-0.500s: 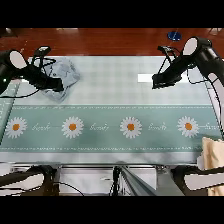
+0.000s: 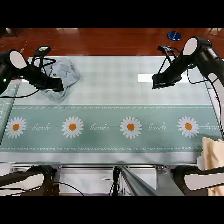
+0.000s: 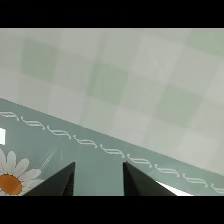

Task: Fold the shirts.

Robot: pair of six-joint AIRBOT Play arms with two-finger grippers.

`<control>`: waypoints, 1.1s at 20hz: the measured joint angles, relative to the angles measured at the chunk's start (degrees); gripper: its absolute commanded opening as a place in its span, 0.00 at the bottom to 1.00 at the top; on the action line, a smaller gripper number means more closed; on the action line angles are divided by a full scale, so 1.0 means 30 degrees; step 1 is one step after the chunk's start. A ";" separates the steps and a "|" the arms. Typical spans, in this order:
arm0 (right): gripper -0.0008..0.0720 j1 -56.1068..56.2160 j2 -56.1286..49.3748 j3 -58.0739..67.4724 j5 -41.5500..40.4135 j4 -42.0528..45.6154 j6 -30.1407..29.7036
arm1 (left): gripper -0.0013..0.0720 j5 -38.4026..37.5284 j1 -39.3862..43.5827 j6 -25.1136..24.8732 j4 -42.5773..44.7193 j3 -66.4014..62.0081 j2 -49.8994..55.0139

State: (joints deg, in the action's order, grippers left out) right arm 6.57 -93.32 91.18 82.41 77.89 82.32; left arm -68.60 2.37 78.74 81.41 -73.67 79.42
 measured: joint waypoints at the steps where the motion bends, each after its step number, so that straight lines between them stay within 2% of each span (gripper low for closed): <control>1: 0.54 0.0000 0.0000 0.0000 0.0000 0.0000 0.0000 | 0.85 0.0000 0.0000 0.0000 0.0000 0.0000 0.0000; 20: 0.54 0.0000 0.0000 0.0000 0.0590 0.0073 0.0022 | 0.85 -0.0022 0.0051 0.0007 -0.0350 0.0000 0.0036; 21: 0.54 0.0000 0.0000 0.0000 0.0576 0.0080 0.0029 | 0.89 -0.0051 0.0051 0.0007 -0.0357 0.0000 0.0036; 22: 0.54 0.0000 0.0000 0.0000 0.0532 0.0073 0.0029 | 1.00 -0.0051 0.0051 0.0007 -0.0357 0.0000 0.0036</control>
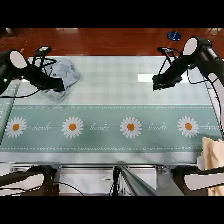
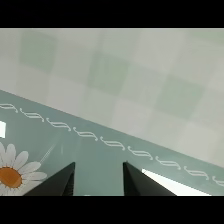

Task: Fold the shirts.

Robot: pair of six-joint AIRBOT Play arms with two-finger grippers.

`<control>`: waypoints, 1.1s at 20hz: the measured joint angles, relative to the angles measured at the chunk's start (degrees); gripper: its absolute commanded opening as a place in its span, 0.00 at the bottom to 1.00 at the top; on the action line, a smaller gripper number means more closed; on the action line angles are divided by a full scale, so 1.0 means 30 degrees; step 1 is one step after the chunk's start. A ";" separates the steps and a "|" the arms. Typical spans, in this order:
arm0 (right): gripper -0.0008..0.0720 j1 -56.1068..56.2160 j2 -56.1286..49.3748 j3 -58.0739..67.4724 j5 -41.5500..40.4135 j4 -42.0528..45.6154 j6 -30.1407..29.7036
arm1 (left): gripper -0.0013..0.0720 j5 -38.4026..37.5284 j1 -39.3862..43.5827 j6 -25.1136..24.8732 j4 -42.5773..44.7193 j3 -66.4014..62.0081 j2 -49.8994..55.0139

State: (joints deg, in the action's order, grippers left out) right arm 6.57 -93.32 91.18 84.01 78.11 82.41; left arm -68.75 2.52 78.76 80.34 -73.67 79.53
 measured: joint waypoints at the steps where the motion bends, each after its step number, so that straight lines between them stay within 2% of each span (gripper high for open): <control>1: 0.54 0.0000 0.0000 0.0000 -0.0080 0.0007 0.0007 | 1.00 0.0117 -0.0007 0.0000 0.0015 0.0000 0.0015; 4: 0.54 0.0000 0.0000 0.0000 -0.0299 0.0007 0.0007 | 1.00 0.1960 -0.0160 -0.0022 0.0758 -0.0306 0.0029; 9: 0.54 0.0000 0.0000 0.0000 -0.0539 0.0007 0.0007 | 1.00 0.7053 -0.1326 0.0044 0.1741 -0.0816 0.0845; 18: 0.54 0.0000 0.0000 0.0000 -0.0678 -0.0051 0.0029 | 1.00 0.8670 -0.2222 0.0124 0.1450 -0.0947 0.5457; 19: 0.54 0.0000 0.0000 0.0000 -0.0678 -0.0058 0.0029 | 0.74 0.8721 -0.2229 0.0124 0.1260 -0.0954 0.5872; 20: 0.54 0.0000 0.0000 0.0000 -0.0678 -0.0095 0.0029 | 0.36 0.8677 -0.2244 0.0160 0.1049 -0.0954 0.6164; 21: 0.54 0.0000 0.0000 0.0000 -0.0678 -0.0146 0.0029 | 0.05 0.8655 -0.2244 0.0168 0.0918 -0.1027 0.6382; 22: 0.54 -0.0007 0.0000 0.0000 -0.0685 -0.0204 0.0029 | 0.05 0.8524 -0.2259 0.0160 0.0838 -0.1209 0.6528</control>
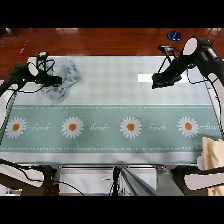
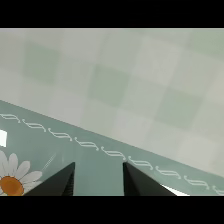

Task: Fold the shirts.

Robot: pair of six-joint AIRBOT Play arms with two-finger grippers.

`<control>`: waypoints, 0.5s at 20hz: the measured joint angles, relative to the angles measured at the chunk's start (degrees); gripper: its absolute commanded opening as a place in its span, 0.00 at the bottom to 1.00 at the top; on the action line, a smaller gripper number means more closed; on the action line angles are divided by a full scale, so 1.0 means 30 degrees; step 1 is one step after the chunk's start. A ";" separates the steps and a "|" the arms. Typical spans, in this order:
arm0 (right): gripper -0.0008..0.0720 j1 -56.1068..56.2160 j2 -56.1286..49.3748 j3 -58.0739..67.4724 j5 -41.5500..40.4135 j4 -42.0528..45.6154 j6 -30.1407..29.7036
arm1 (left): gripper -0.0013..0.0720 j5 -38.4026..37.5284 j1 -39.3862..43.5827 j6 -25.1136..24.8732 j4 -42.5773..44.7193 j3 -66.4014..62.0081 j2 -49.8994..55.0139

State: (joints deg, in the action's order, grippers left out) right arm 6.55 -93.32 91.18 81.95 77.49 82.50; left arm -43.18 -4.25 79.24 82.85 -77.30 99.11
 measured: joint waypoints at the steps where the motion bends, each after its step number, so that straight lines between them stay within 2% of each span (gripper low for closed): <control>1: 0.54 0.0007 0.0000 0.0000 0.0000 -0.0058 0.0000 | 0.05 -0.0357 -0.0015 -0.0029 -0.0058 -0.0342 0.0095; 6: 0.54 0.0007 0.0000 0.0000 0.0022 -0.0138 0.0000 | 0.05 -0.3184 0.0015 -0.0015 -0.0211 -0.4969 -0.0605; 10: 0.54 0.0007 0.0000 0.0000 0.1035 -0.0146 -0.0197 | 0.05 -0.5858 0.0459 0.0022 -0.0357 -1.0156 -0.3133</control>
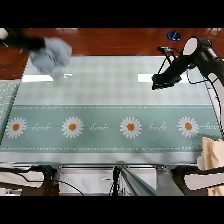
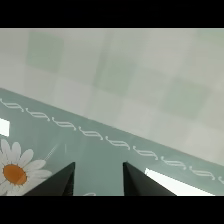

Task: Fold the shirts.

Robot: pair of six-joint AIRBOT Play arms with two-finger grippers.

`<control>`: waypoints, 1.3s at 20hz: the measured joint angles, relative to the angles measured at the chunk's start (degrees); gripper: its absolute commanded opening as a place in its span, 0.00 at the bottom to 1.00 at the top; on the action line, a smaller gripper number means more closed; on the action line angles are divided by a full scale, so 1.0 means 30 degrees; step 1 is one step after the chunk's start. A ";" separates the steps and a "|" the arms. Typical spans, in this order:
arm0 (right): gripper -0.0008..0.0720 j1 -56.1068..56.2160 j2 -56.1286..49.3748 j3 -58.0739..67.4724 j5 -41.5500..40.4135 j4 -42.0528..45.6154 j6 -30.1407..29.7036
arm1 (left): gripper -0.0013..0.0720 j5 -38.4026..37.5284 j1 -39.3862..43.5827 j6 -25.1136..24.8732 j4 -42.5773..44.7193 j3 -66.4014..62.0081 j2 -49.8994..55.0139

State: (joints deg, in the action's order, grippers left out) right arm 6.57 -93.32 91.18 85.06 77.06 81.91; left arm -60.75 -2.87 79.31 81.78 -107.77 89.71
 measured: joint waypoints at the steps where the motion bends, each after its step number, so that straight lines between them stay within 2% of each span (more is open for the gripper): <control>1: 0.54 -0.0007 0.0000 0.0000 0.0597 0.0000 -0.0109 | 0.05 -0.0525 0.0226 -0.0007 -0.0124 -0.0918 -0.0889; 3: 0.51 0.0000 0.0015 0.0000 0.1953 0.0007 -0.0313 | 0.05 -0.1413 0.0867 -0.0007 -0.0459 -0.2135 -0.2892; 4: 0.43 0.0000 0.0080 0.0000 0.2572 0.0015 -0.0393 | 0.05 -0.1887 0.1304 -0.0015 -0.0729 -0.2514 -0.3927; 5: 0.41 0.0000 0.0226 0.0000 0.3169 0.0036 -0.0452 | 0.05 -0.2251 0.1778 -0.0029 -0.1064 -0.2776 -0.4809; 9: 0.41 0.0000 0.1311 0.0000 0.4277 0.0852 -0.0619 | 0.05 -0.5187 0.4503 0.0029 -0.2404 -0.2885 -0.6994; 13: 0.41 0.0000 0.2674 0.0000 0.4626 0.1923 -0.0656 | 0.05 -0.6725 0.8342 0.0386 -0.2958 0.0328 -0.7490; 17: 0.41 -0.0007 0.3461 0.0000 0.5406 0.2295 -0.0488 | 0.05 -0.4408 1.2014 0.0729 -0.3155 0.6630 -0.6929; 21: 0.41 -0.0007 0.3716 0.0000 0.6273 0.2412 -0.0430 | 0.06 -0.1260 1.4083 0.1217 -0.3905 1.1759 -0.5340; 22: 0.41 -0.0007 0.3752 0.0000 0.6353 0.2463 -0.0423 | 0.30 -0.0692 1.4331 0.1224 -0.4342 1.2444 -0.4881; 23: 0.41 -0.0007 0.3774 0.0000 0.6462 0.2535 -0.0415 | 0.74 -0.0328 1.4455 0.1151 -0.4852 1.2852 -0.4495; 24: 0.41 0.0000 0.3789 0.0000 0.6506 0.2652 -0.0408 | 0.98 -0.0109 1.4469 0.0867 -0.5333 1.2990 -0.4269; 26: 0.41 0.0000 0.3803 0.0000 0.6601 0.2820 -0.0372 | 1.00 -0.0321 1.4047 0.0306 -0.6047 1.2502 -0.4080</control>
State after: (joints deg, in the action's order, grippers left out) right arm 6.57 -81.91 91.18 104.86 85.52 80.79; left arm -61.71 39.27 80.23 63.64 -70.26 77.47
